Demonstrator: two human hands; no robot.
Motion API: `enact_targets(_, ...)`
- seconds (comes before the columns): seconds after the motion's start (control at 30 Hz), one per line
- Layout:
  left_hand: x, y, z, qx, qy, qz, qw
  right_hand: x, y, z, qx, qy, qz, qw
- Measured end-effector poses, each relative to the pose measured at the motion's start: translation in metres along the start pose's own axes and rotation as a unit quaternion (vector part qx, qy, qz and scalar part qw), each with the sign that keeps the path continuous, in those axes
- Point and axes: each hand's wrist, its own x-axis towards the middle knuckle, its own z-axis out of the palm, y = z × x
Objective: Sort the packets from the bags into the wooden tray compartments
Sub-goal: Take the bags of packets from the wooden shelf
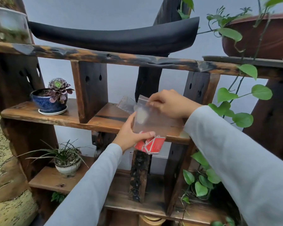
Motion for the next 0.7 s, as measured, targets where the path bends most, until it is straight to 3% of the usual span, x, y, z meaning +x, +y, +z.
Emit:
enact_targets(0.13, -0.025, 0.007, -0.009, -0.115, -0.144, -0.067, 0.981, -0.002, -0.015, -0.010, 0.015, 0.023, -0.041, 0.999)
enact_targets(0.2, -0.036, 0.002, -0.008, -0.140, -0.167, -0.062, 0.974, -0.001, -0.021, -0.007, 0.035, 0.037, -0.049, 0.997)
enact_targets(0.37, -0.063, -0.006, 0.000, -0.159, -0.113, -0.044, 0.980, -0.003, -0.029, 0.003, 0.080, 0.104, -0.043, 0.990)
enact_targets(0.53, -0.084, -0.012, -0.008, -0.191, -0.070, -0.052, 0.978, -0.021, -0.024, 0.022, 0.096, 0.240, -0.022, 0.966)
enact_targets(0.6, -0.088, -0.017, -0.011, -0.208, -0.044, -0.054, 0.976, -0.034, -0.022, 0.037, 0.160, 0.236, 0.016, 0.958)
enact_targets(0.7, -0.093, -0.018, -0.011, -0.237, -0.016, -0.055, 0.970, -0.062, -0.024, 0.069, 0.332, 0.162, 0.073, 0.926)
